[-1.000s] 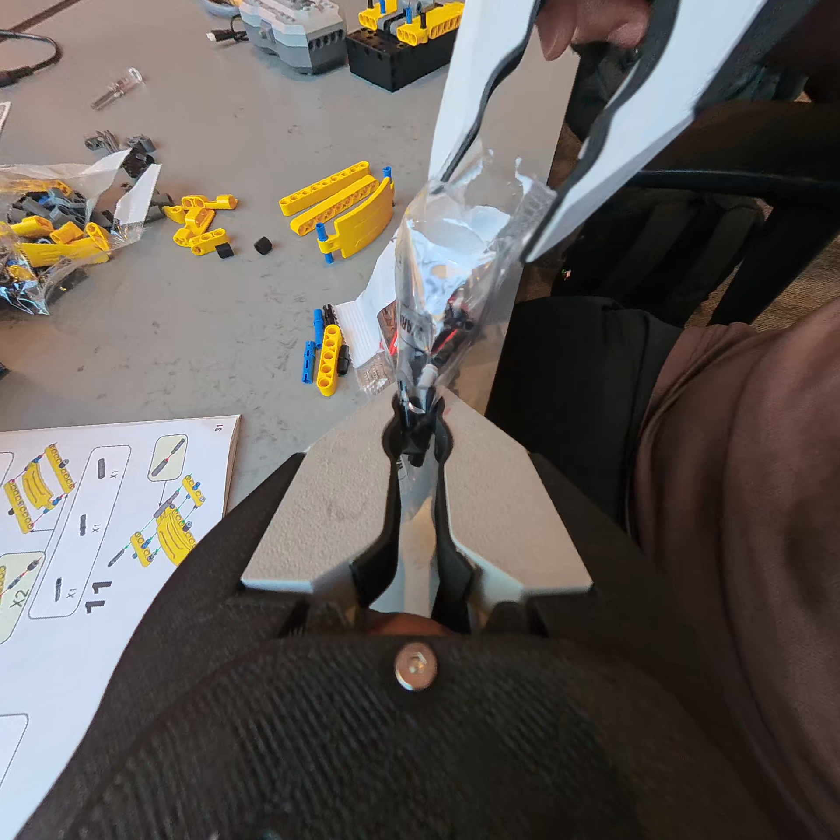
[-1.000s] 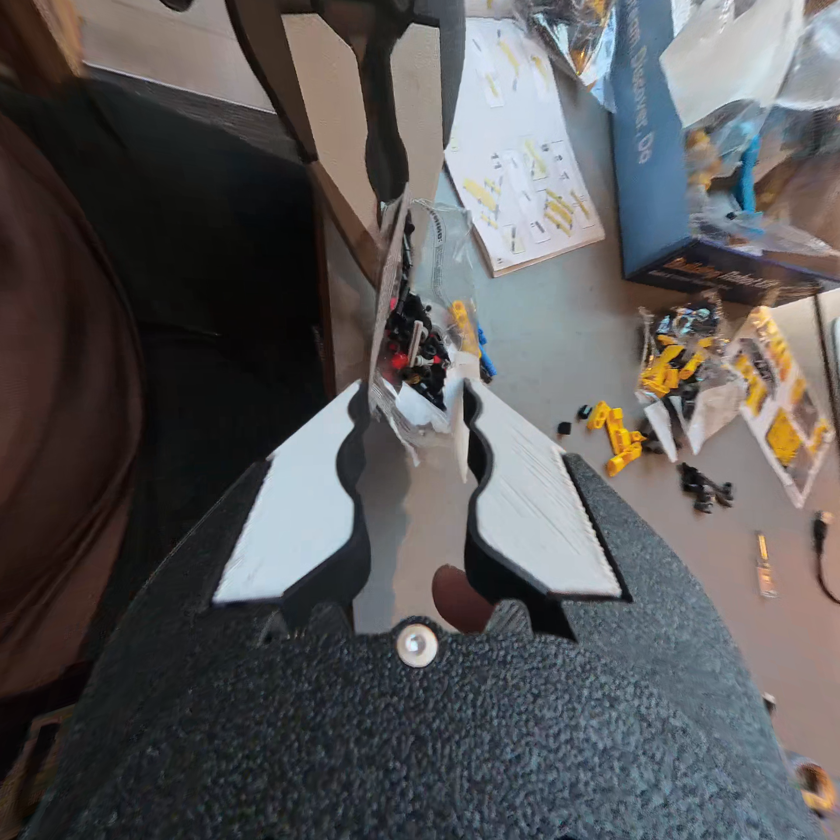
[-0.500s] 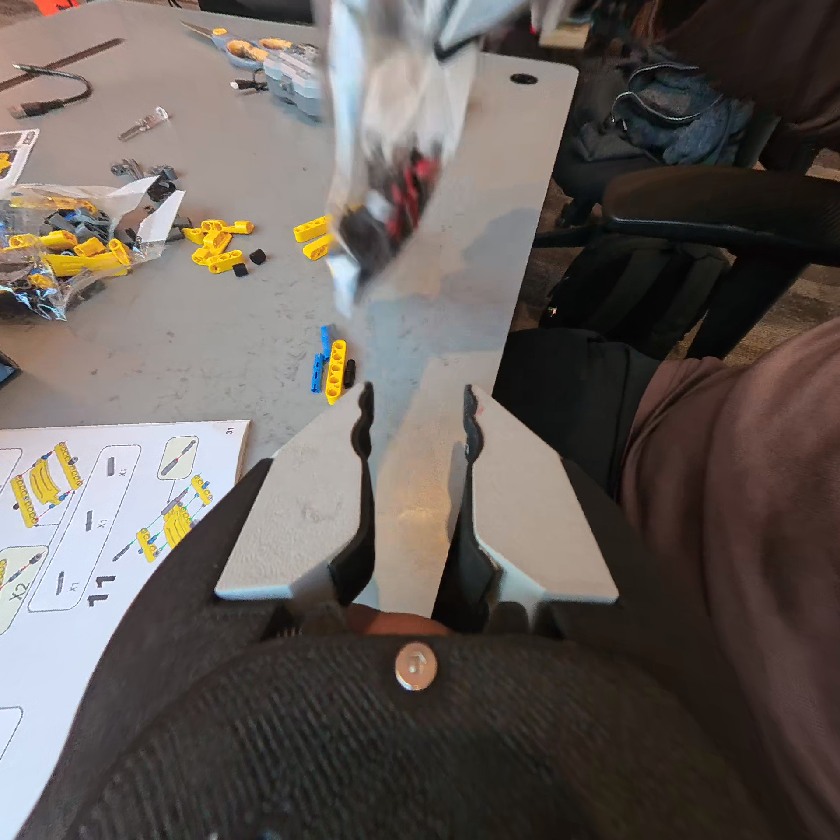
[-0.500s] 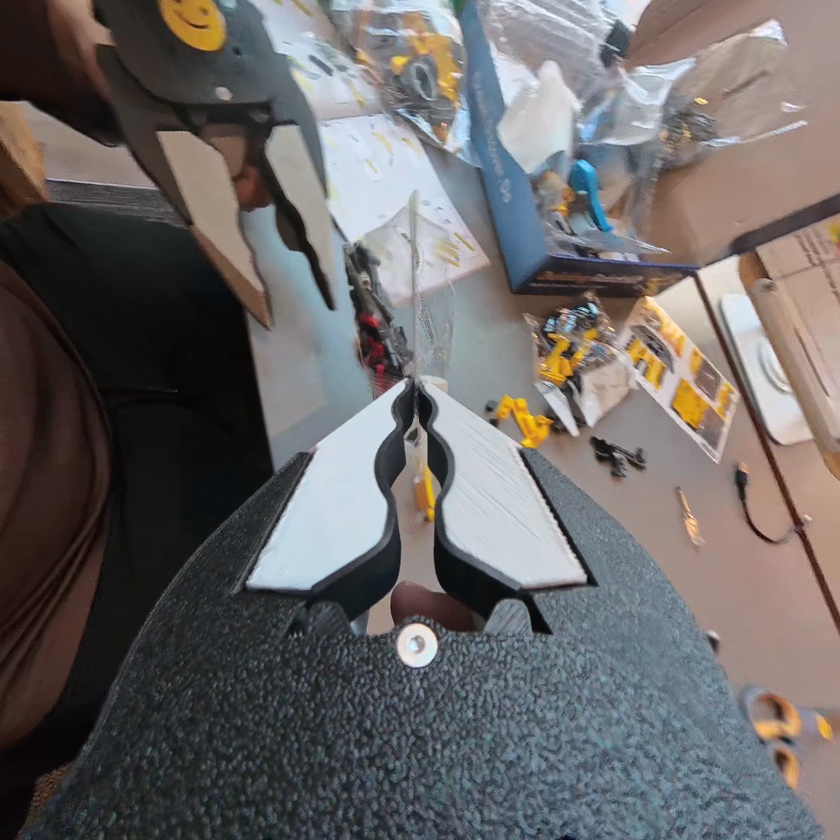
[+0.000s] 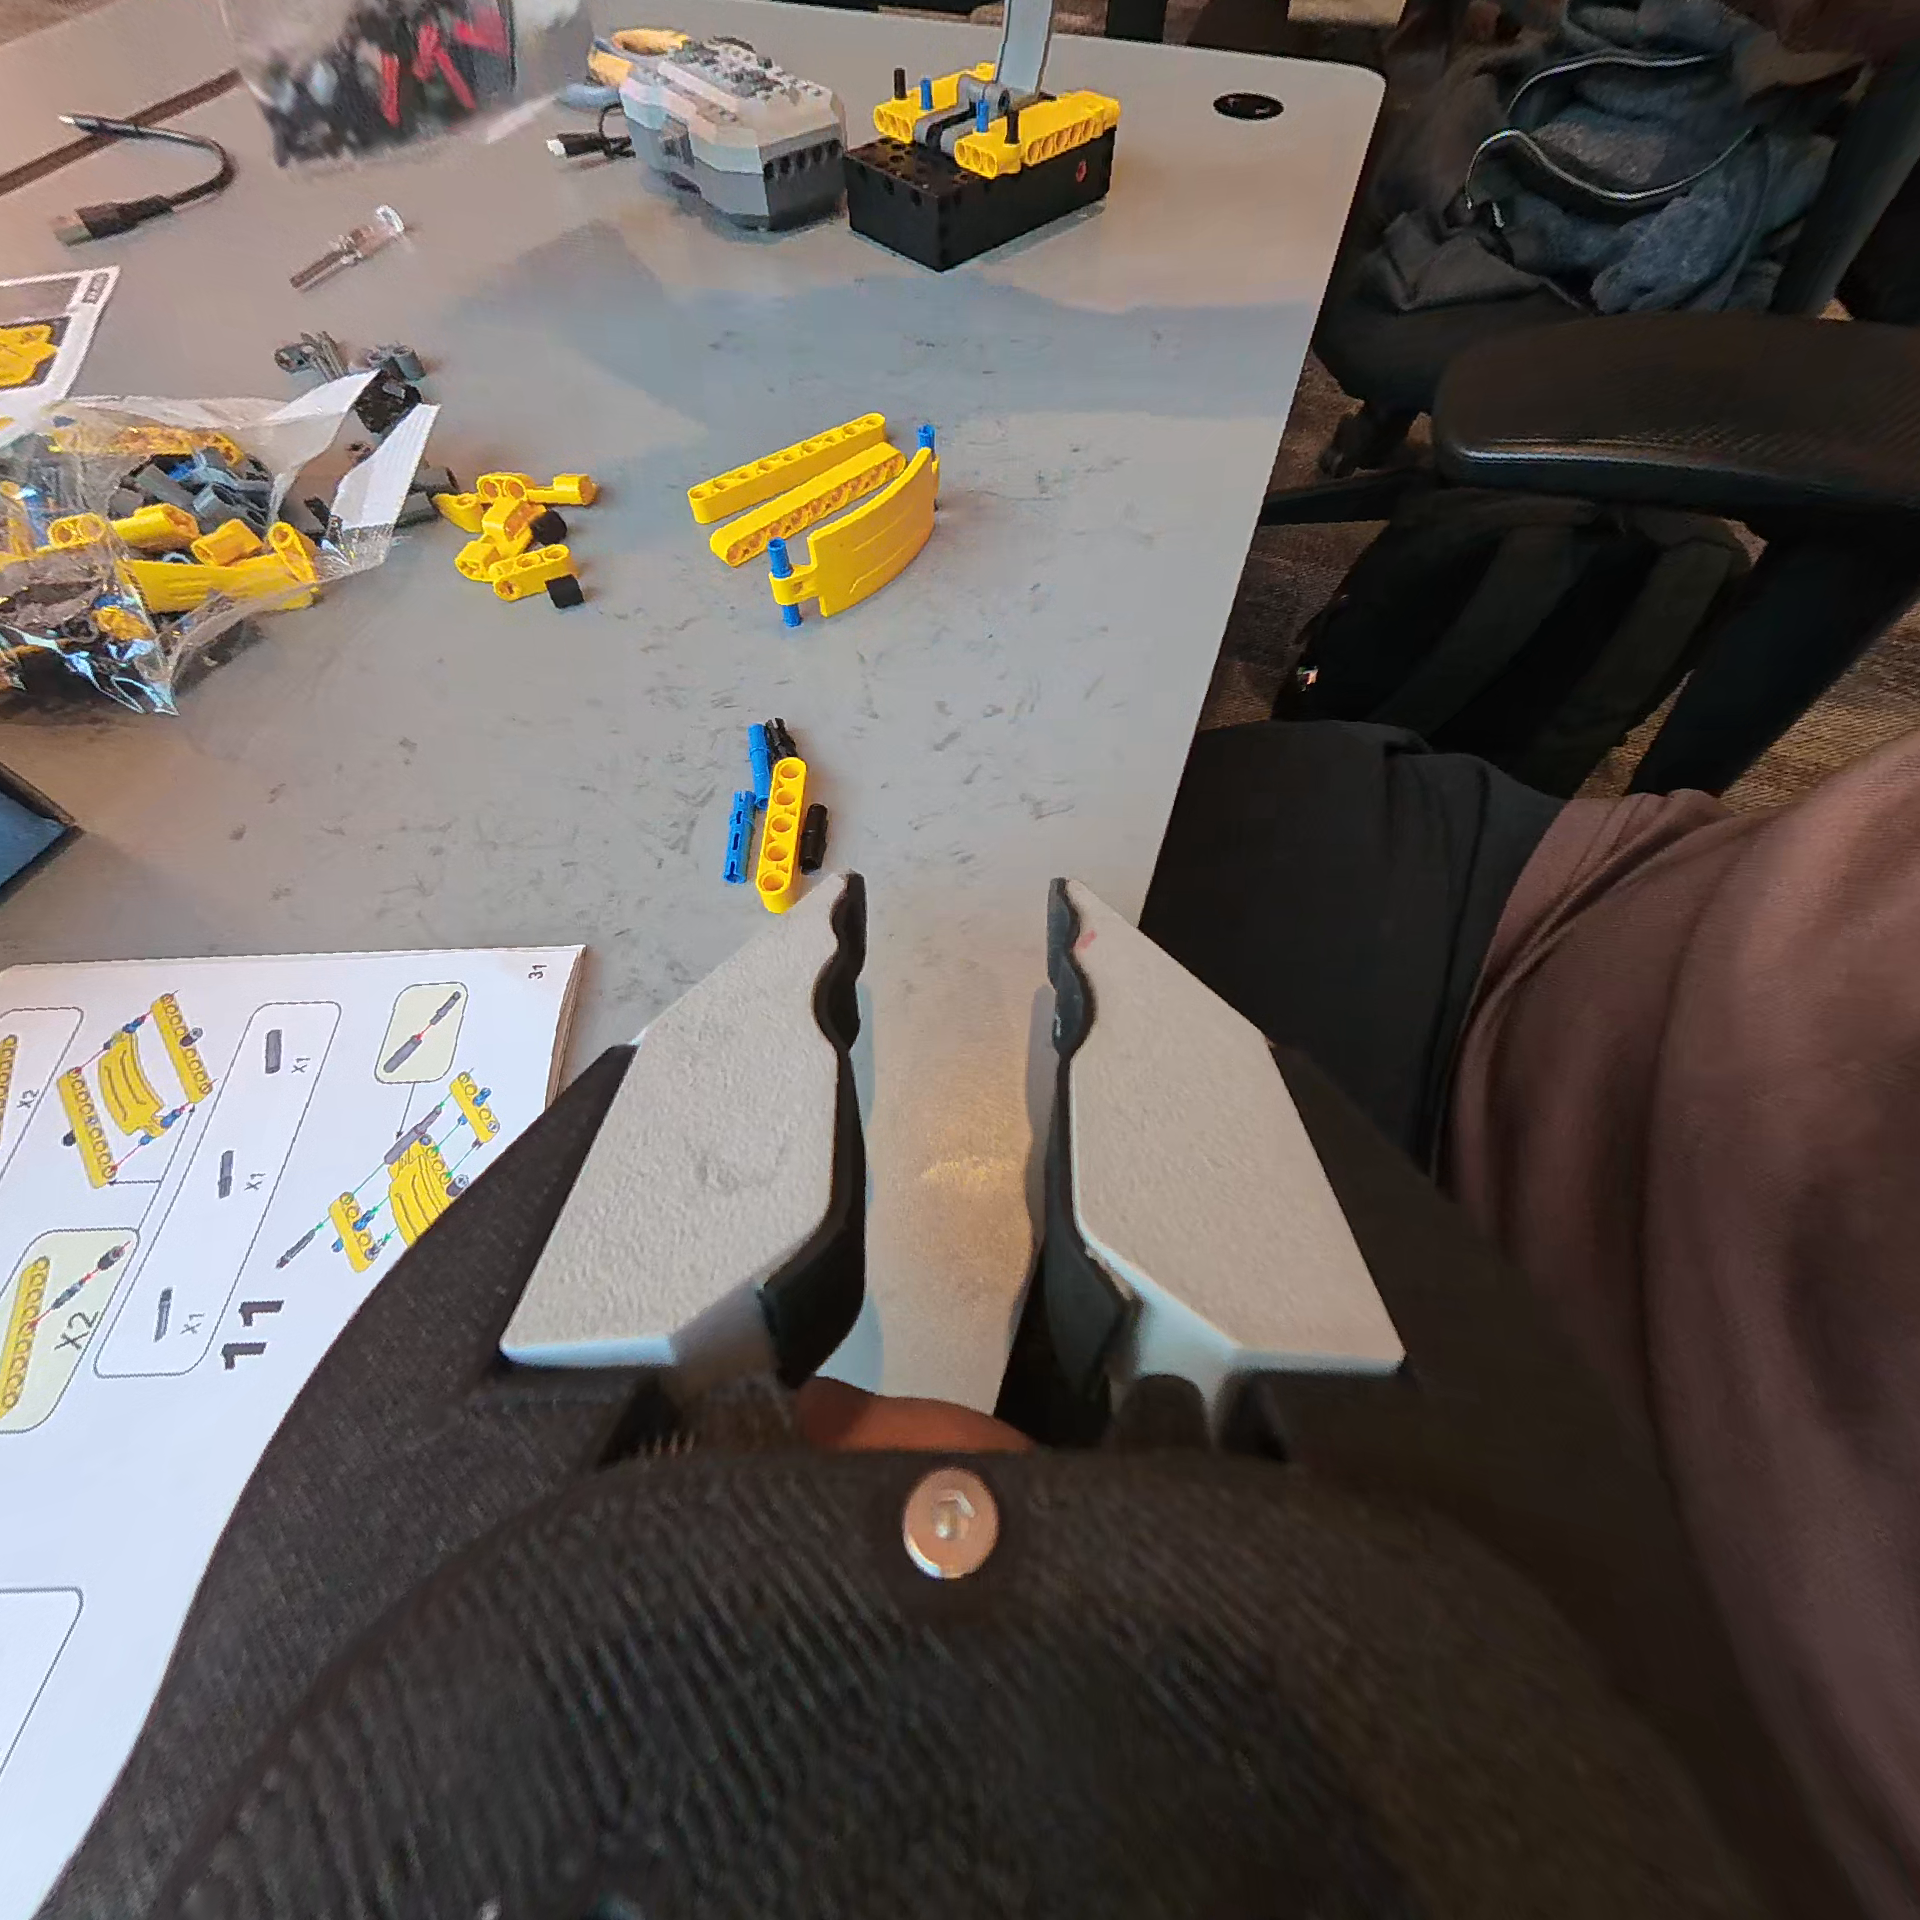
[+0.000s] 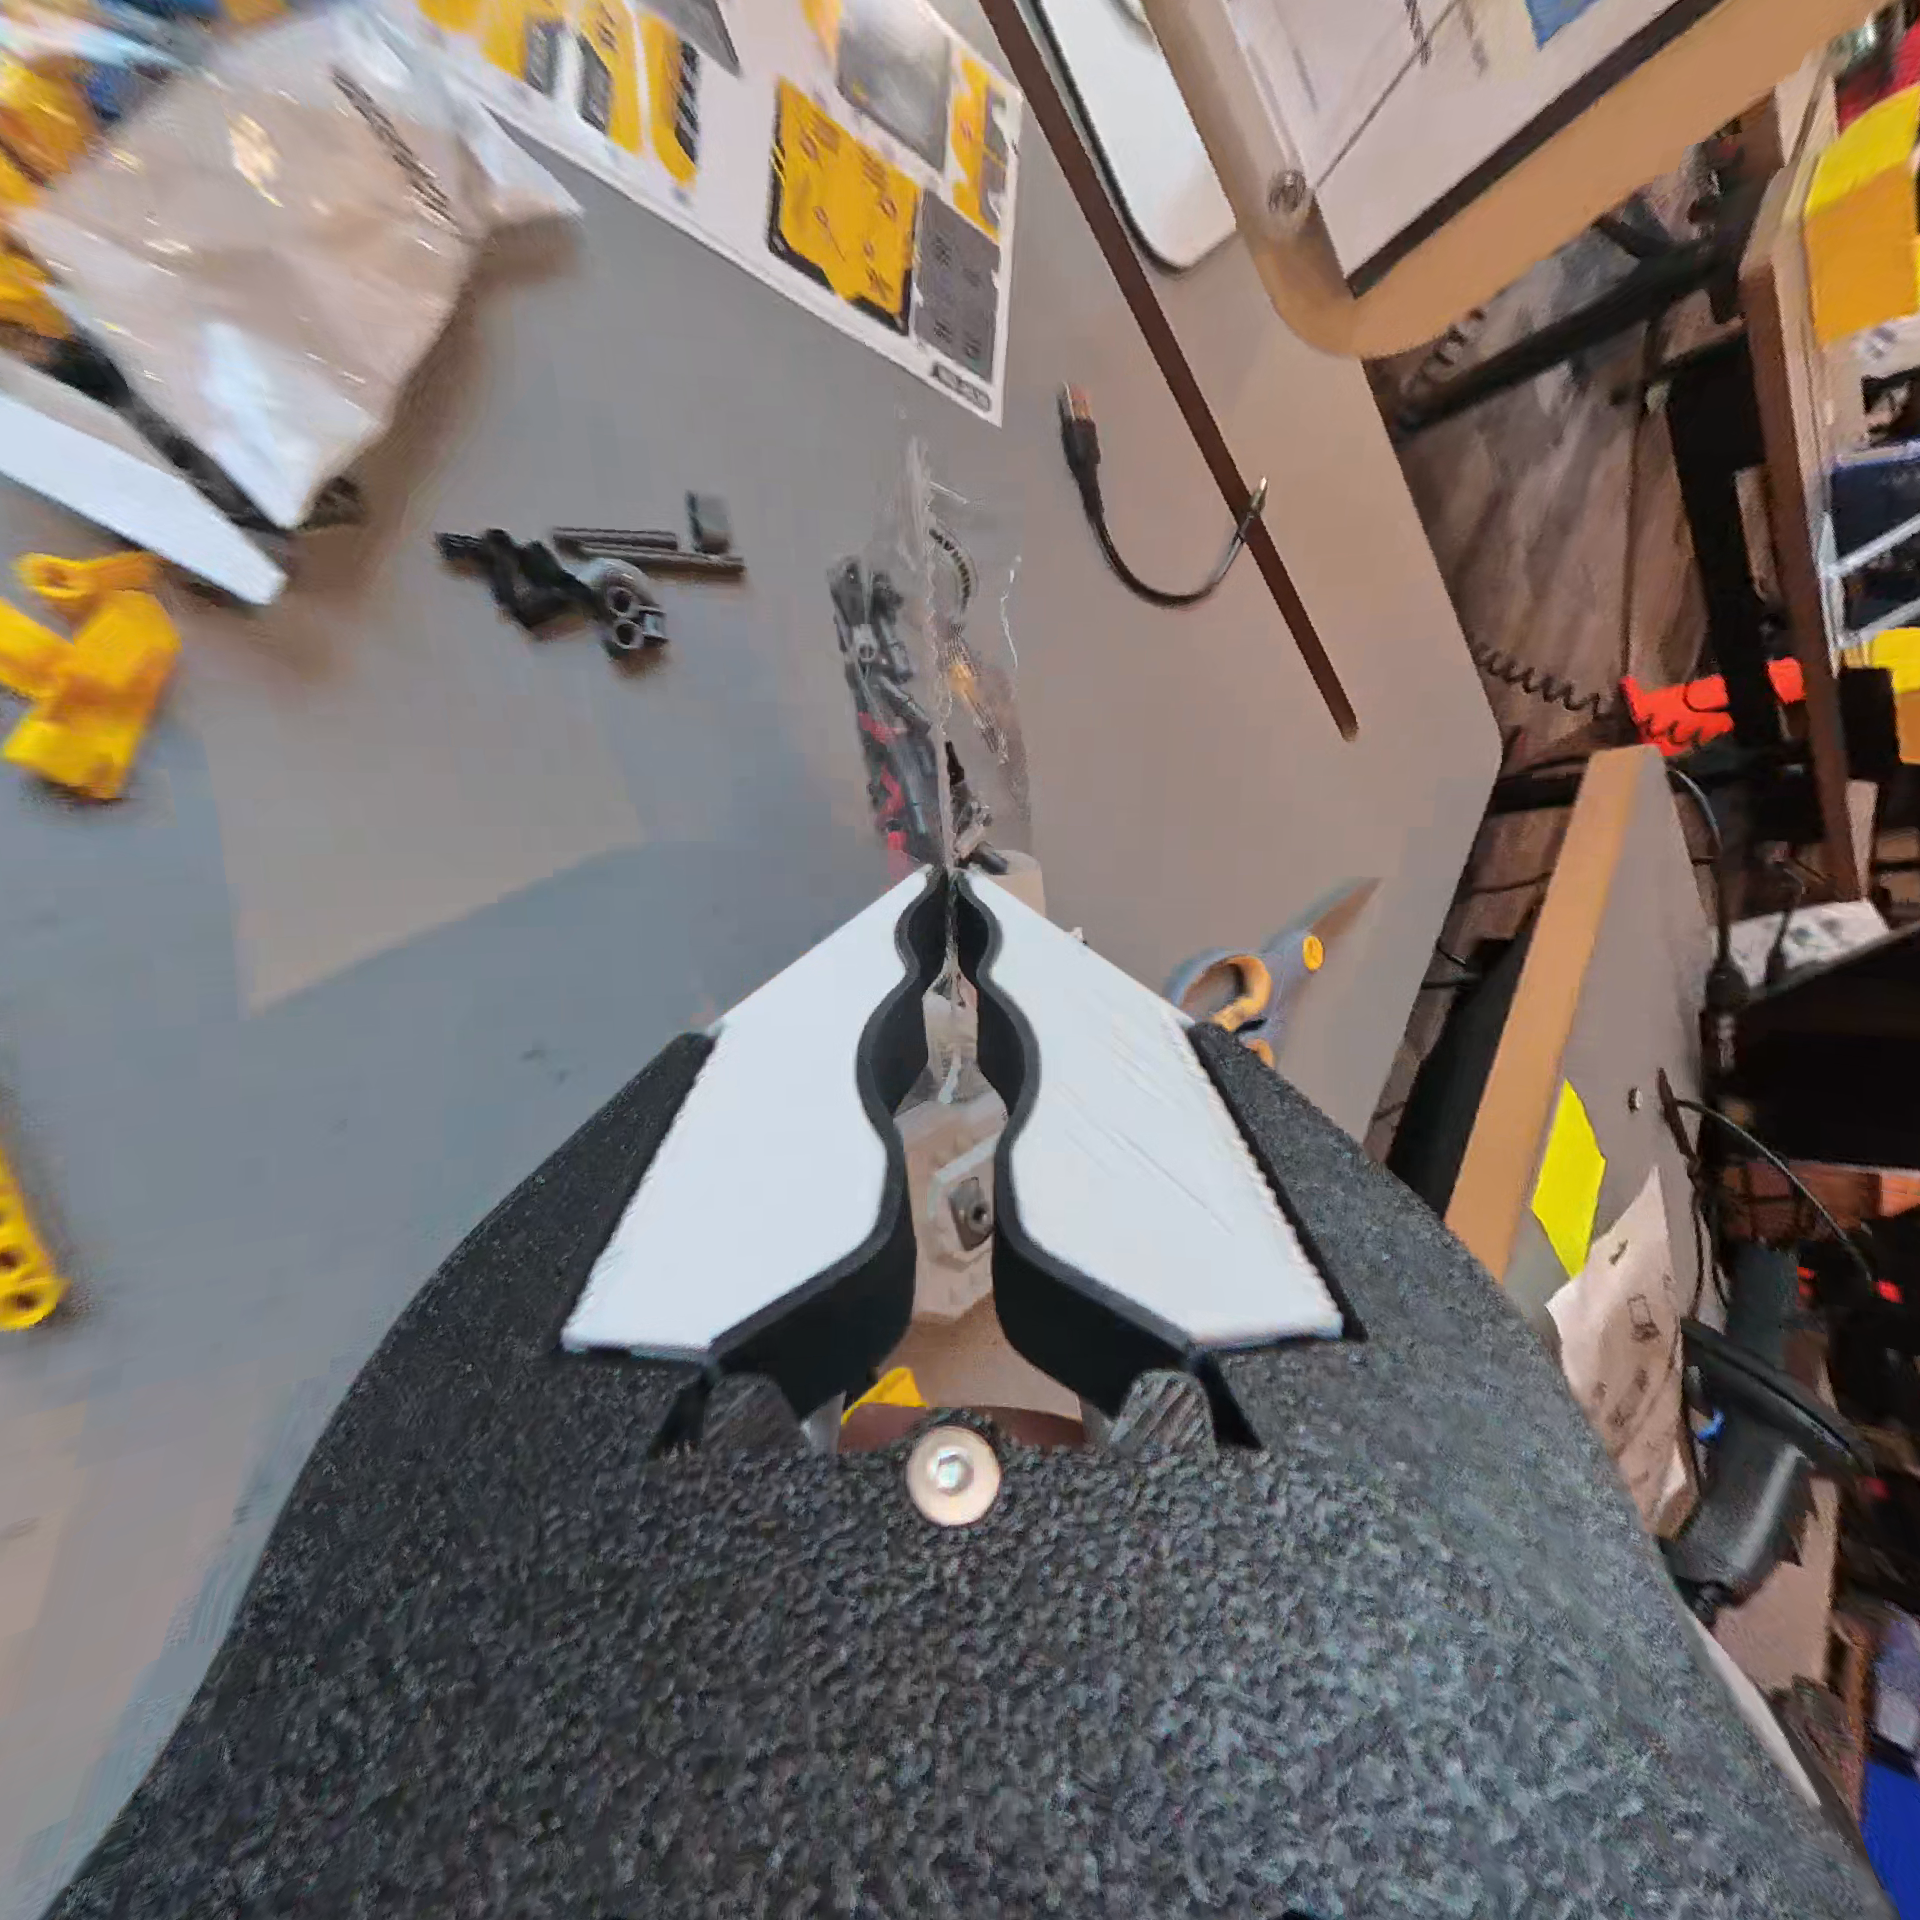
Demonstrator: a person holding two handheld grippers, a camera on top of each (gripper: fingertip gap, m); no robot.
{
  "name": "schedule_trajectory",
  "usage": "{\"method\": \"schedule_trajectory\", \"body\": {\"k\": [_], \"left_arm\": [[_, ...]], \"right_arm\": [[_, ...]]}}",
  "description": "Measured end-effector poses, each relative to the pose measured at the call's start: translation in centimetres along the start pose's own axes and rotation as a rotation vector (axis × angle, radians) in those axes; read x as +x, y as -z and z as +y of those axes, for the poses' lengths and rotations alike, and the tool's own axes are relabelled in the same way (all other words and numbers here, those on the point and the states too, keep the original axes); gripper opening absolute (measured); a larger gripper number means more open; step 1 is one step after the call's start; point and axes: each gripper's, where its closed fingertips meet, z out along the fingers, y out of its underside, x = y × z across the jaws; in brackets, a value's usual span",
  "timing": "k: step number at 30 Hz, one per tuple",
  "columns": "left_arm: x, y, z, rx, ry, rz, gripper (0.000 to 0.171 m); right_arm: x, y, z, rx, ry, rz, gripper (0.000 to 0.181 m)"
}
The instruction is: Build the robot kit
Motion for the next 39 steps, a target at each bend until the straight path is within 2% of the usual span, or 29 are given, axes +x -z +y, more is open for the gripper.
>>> {"method": "schedule_trajectory", "body": {"k": [3,8,12,17,23,25,32,35,39], "left_arm": [[0.0,0.0,0.0,-0.002,0.008,0.004,0.031],[-0.1,0.0,0.0,0.004,0.028,0.011,0.03],[-0.1,0.0,0.0,0.0,0.023,0.008,0.03],[-0.1,0.1,-0.1,0.005,0.029,0.008,0.03],[-0.1,0.0,0.0,0.002,0.032,0.009,0.03],[-0.1,0.0,0.0,0.001,0.029,0.007,0.03],[-1.1,0.3,-0.4,0.034,0.053,-0.063,0.029],[-1.7,0.7,-0.7,0.074,0.046,-0.145,0.027],[-1.5,1.7,-1.8,0.188,-0.043,-0.279,0.023]], "right_arm": [[-0.4,-2.9,0.4,-0.078,0.029,0.022,0.0],[-4.1,-5.2,-1.0,-0.075,-0.001,-0.116,0.004],[-6.2,-5.6,-1.8,-0.053,-0.068,-0.227,0.02],[-7.0,-2.7,-2.5,0.062,-0.173,-0.27,0.022],[-10.6,4.2,-3.2,0.33,-0.349,-0.414,0.024],[-11.4,5.6,-2.8,0.388,-0.366,-0.406,0.024],[-12.6,7.6,-2.2,0.594,-0.46,-0.32,0.024],[-12.7,7.6,-1.8,0.63,-0.467,-0.261,0.023],[-13.1,7.0,-1.1,0.618,-0.441,-0.243,0.023]]}}
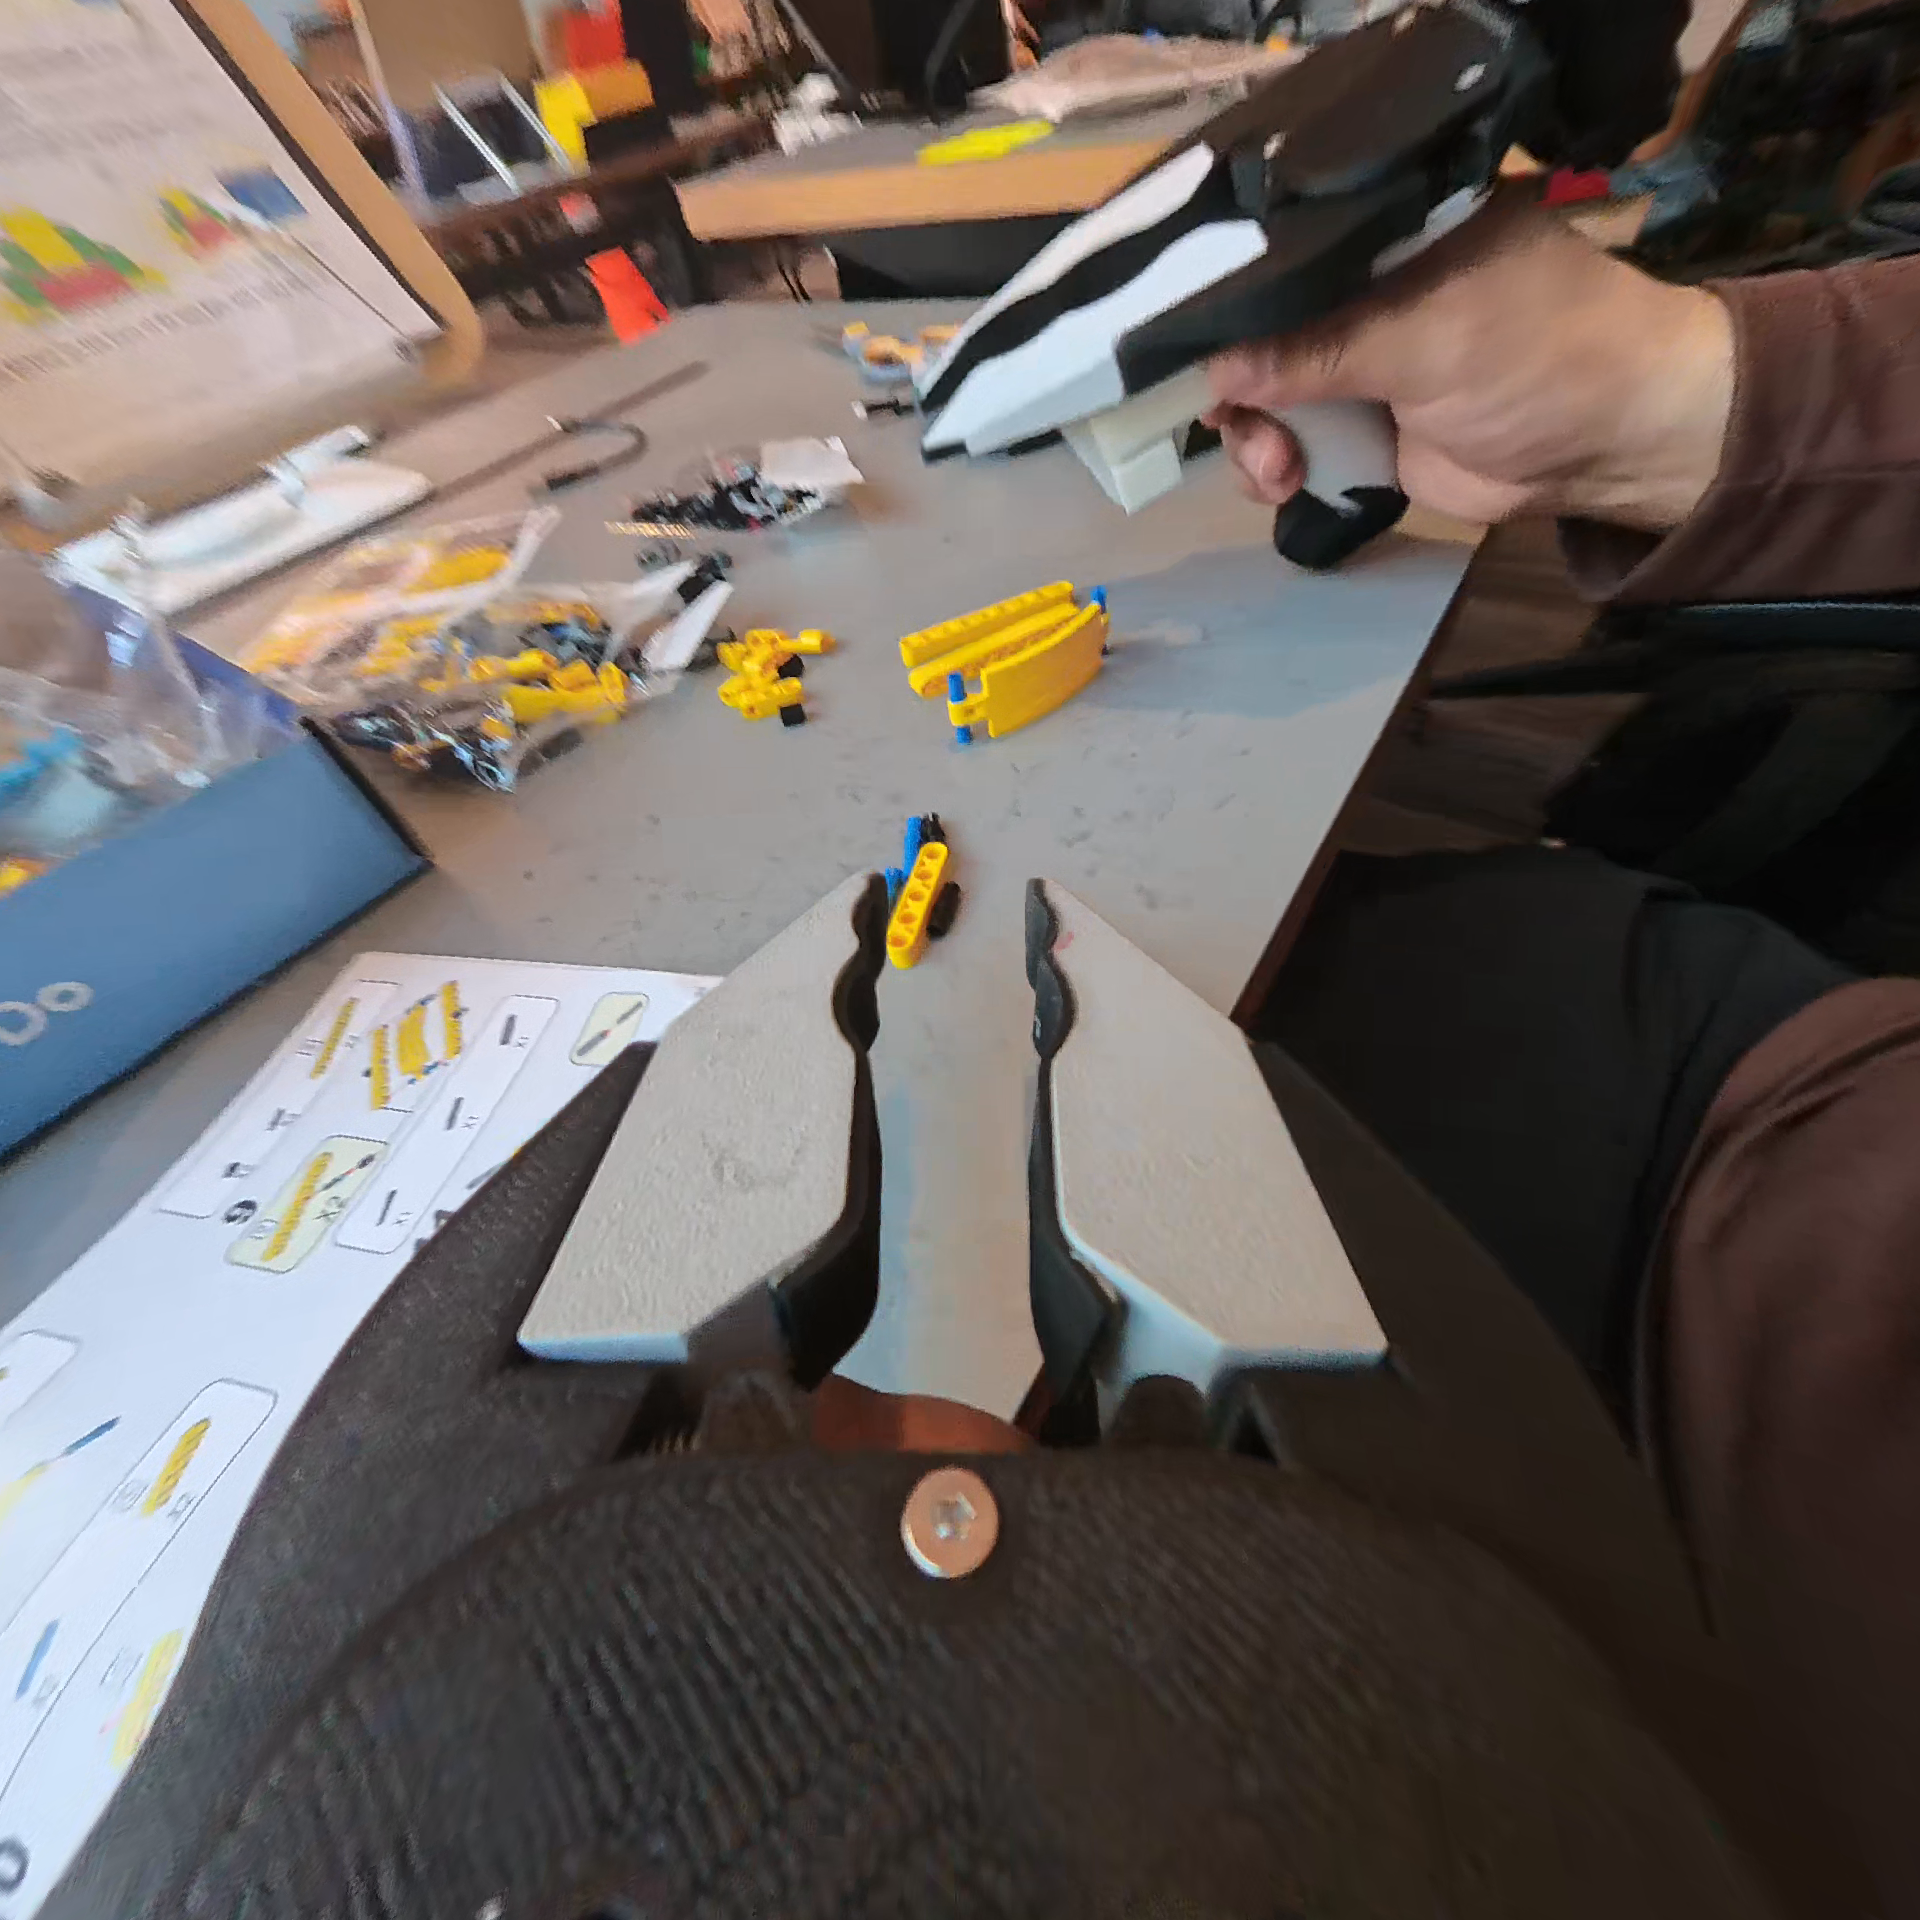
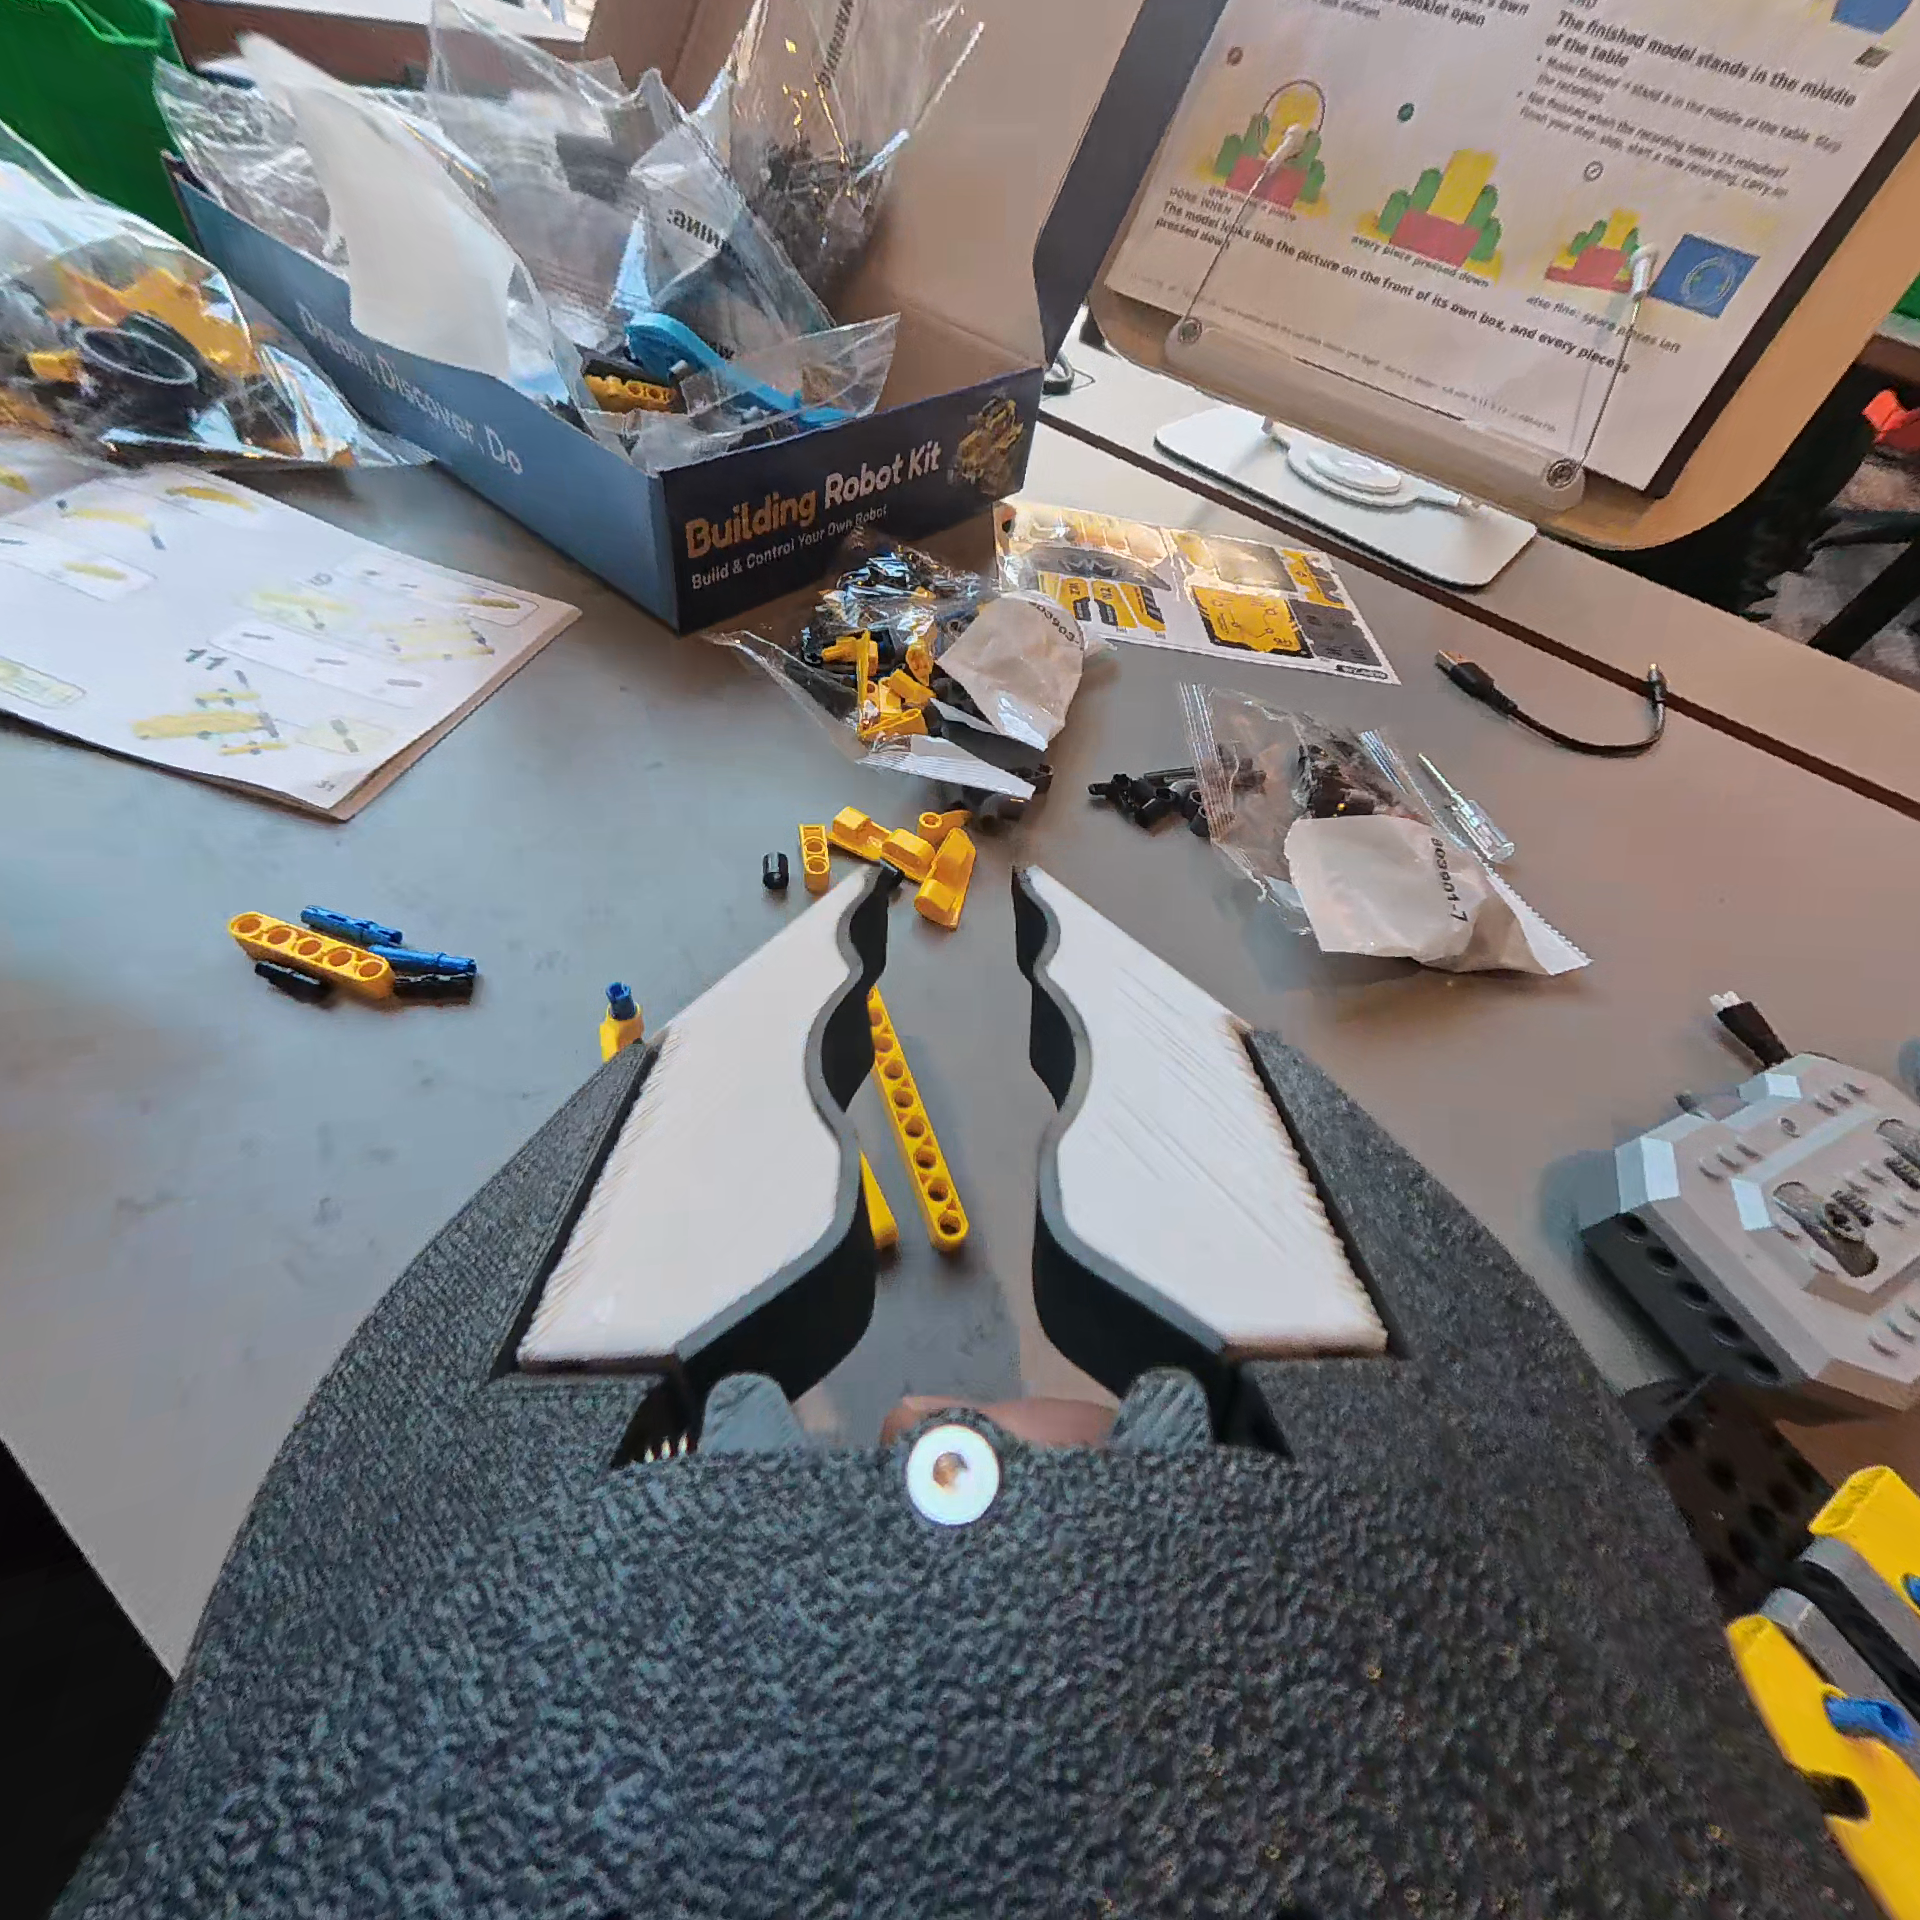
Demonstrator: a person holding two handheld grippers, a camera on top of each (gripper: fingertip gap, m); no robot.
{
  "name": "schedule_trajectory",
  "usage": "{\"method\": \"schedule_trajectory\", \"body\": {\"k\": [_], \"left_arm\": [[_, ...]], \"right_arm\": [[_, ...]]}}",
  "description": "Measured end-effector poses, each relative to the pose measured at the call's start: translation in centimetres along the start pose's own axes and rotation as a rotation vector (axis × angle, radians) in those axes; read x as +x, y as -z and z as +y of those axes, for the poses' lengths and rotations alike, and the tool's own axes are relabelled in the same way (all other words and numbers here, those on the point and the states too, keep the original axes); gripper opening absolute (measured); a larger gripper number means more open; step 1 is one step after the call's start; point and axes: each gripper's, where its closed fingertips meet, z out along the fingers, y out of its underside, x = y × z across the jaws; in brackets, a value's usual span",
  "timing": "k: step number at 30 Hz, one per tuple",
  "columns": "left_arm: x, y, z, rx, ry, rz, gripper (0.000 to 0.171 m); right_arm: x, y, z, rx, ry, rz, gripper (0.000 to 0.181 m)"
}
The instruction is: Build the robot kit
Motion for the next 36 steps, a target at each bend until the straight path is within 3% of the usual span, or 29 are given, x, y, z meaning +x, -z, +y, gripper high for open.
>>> {"method": "schedule_trajectory", "body": {"k": [3,6,9,16,20,30,36], "left_arm": [[0.4,0.5,-0.7,0.097,-0.027,-0.068,0.016],[1.2,-0.1,-0.5,0.091,-0.033,-0.042,0.018],[1.4,-0.1,-1.9,0.146,0.018,-0.009,0.019],[-0.3,1.0,-3.5,0.221,0.13,0.069,0.021],[-2.1,2.5,-4.9,0.295,0.116,0.072,0.018],[-2.0,2.7,-5.5,0.363,0.334,0.275,0.016],[-1.8,2.5,-5.1,0.351,0.334,0.263,0.017]], "right_arm": [[0.3,-0.1,0.1,0.008,-0.041,-0.006,0.024],[0.6,0.0,-0.2,0.037,-0.03,0.003,0.023],[0.6,0.1,-0.3,0.046,-0.023,0.0,0.023],[0.5,0.1,-0.3,0.047,-0.019,-0.009,0.023],[1.2,-0.2,-0.1,0.033,-0.064,-0.005,0.022],[3.1,-0.2,-1.4,0.144,-0.182,-0.041,0.02],[2.0,0.4,-1.3,0.142,-0.128,-0.073,0.02]]}}
